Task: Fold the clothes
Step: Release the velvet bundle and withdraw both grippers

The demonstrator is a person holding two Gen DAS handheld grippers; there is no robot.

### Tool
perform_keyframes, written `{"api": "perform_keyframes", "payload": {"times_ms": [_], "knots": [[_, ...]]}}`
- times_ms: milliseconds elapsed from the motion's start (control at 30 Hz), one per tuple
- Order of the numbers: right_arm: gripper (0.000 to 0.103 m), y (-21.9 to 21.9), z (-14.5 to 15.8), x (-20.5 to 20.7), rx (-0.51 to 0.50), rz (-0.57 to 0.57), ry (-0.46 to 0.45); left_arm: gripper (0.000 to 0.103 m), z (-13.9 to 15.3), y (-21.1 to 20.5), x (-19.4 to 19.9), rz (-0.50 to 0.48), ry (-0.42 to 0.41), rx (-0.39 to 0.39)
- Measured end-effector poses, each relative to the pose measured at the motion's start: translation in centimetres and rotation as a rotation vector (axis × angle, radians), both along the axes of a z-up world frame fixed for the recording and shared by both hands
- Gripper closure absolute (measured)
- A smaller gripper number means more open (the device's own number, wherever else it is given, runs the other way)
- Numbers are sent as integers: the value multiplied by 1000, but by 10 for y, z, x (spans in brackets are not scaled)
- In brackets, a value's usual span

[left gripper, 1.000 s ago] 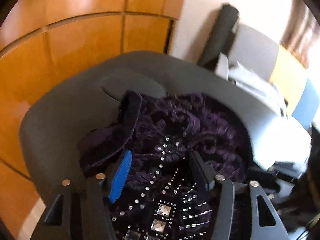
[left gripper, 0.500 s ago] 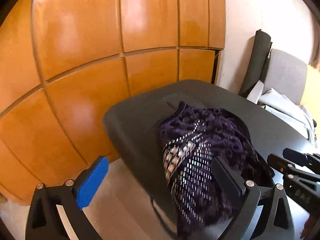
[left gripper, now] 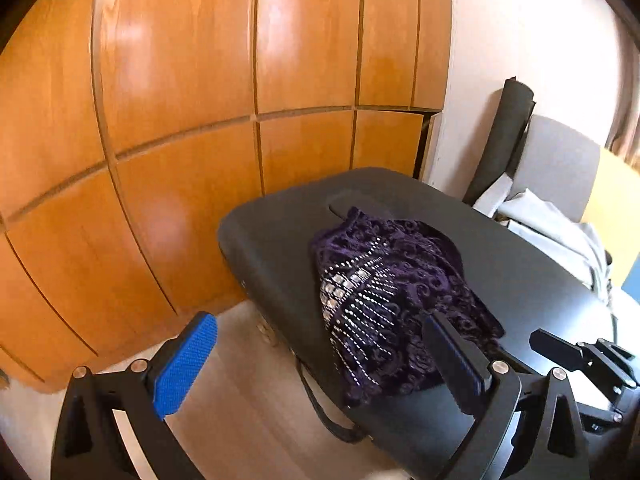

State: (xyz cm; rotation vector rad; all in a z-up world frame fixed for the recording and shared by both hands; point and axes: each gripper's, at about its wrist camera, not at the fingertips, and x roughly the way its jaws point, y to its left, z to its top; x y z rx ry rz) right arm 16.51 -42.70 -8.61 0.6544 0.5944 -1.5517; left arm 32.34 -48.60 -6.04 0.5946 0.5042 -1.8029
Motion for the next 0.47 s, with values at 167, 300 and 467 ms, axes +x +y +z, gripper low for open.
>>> {"api": "perform_keyframes", "payload": {"times_ms": [167,300,467], "knots": [[58,13,8,7,-13,9,19,0,5,11,4,6,8,-25],[57,17,7,6,-4,15,-3,3,16,22,8,9,33,-71],[58,16,0,3,11,0,-23,6,25,34,6,24,18,-115]]}}
